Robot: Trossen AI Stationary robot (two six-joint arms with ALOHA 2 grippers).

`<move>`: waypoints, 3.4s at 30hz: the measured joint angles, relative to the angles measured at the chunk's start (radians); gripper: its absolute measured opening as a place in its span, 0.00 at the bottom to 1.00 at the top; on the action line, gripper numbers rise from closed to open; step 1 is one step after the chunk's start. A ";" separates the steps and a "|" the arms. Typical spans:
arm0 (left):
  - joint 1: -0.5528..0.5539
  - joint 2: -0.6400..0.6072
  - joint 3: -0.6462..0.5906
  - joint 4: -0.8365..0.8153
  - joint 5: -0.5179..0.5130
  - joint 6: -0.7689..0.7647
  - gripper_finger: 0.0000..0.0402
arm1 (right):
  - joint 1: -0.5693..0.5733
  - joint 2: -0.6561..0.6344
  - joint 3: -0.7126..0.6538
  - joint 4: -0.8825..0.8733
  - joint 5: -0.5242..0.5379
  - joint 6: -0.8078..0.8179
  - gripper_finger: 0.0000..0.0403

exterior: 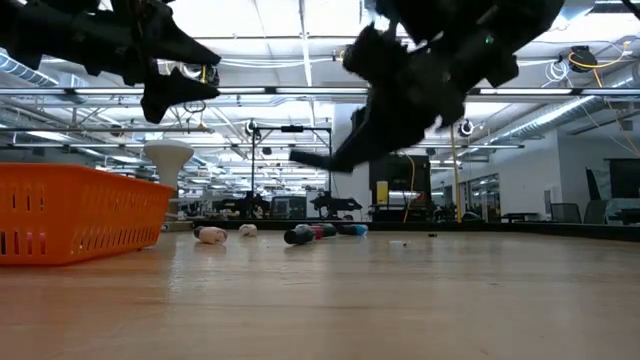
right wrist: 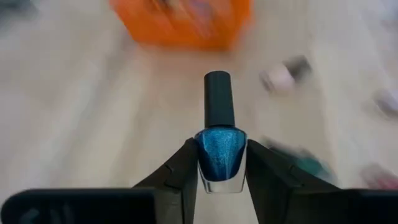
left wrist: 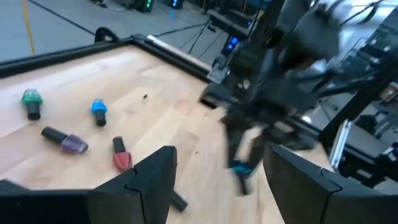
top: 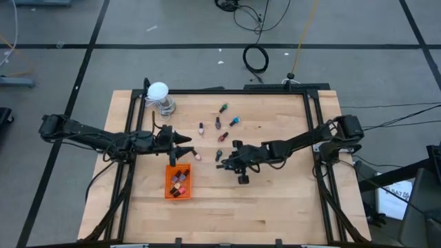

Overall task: Pick & Place Nail Polish
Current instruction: Put the bottom blue nail color bottle into the orange bin

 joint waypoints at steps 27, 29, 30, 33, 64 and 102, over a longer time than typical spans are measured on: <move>0.000 0.209 -0.001 0.222 -0.004 0.008 0.59 | 0.015 -0.032 0.002 0.997 -0.722 0.516 0.25; 0.000 0.211 -0.001 0.222 -0.003 -0.010 0.59 | 0.015 -0.032 0.002 0.936 -0.721 0.484 0.25; 0.000 0.211 -0.001 0.224 -0.003 -0.035 0.59 | 0.015 -0.032 0.002 0.890 -0.720 0.460 0.25; 0.000 0.211 -0.001 0.241 -0.003 -0.144 0.59 | 0.015 -0.032 0.002 0.724 -0.702 0.374 0.25; 0.019 0.636 0.266 0.332 0.027 -0.352 0.59 | 0.034 -0.032 0.002 0.143 0.411 -0.233 0.25; 0.162 0.715 0.375 0.302 0.333 -0.133 0.12 | 0.131 -0.041 0.008 0.085 0.638 -0.113 0.55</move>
